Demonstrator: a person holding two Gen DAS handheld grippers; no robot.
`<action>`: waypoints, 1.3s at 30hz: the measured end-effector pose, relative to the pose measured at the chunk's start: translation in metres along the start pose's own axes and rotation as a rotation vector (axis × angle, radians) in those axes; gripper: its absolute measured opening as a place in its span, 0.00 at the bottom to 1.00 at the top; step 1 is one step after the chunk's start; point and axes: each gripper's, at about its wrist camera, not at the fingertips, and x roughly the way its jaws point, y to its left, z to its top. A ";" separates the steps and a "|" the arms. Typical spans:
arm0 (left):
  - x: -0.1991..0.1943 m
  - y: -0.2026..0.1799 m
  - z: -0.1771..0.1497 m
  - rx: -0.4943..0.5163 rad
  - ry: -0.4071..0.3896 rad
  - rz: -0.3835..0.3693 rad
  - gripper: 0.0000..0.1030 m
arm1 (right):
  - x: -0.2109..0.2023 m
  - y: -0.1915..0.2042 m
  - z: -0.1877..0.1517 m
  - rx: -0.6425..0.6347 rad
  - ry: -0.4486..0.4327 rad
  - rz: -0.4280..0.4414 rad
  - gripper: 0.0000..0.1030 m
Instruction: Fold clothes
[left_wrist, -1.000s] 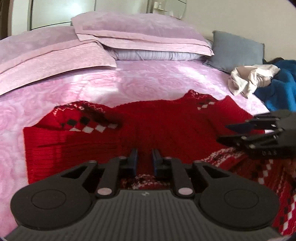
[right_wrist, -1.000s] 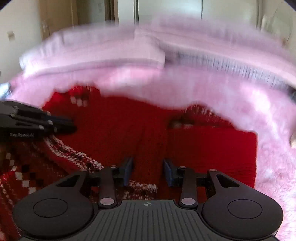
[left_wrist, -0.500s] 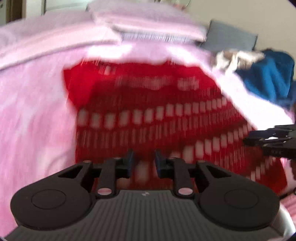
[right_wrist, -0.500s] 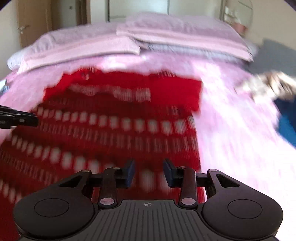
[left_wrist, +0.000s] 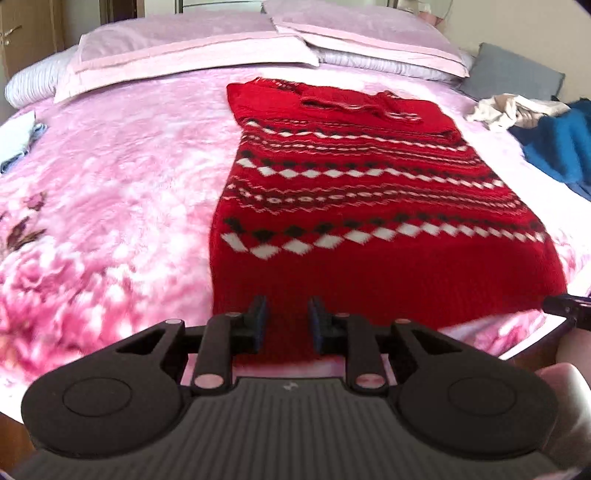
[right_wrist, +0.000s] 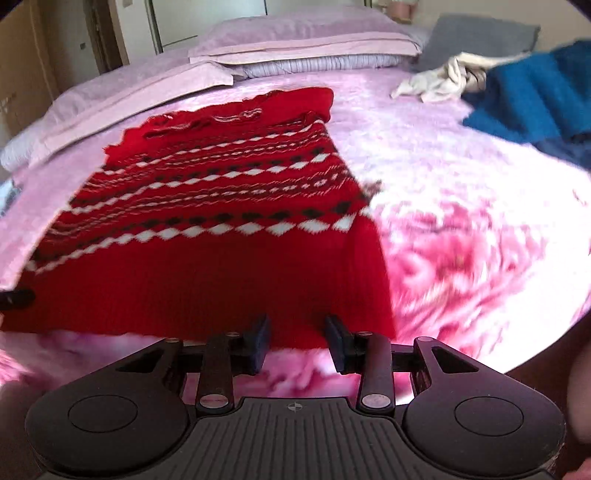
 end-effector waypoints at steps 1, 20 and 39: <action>-0.007 -0.005 -0.003 0.005 -0.003 0.002 0.26 | -0.007 0.002 -0.003 0.006 -0.008 0.013 0.37; -0.073 -0.042 -0.032 0.076 -0.082 0.086 0.43 | -0.066 0.045 -0.034 -0.062 -0.056 0.079 0.53; -0.115 -0.058 -0.046 0.136 -0.175 0.119 0.48 | -0.105 0.063 -0.048 -0.127 -0.112 0.071 0.53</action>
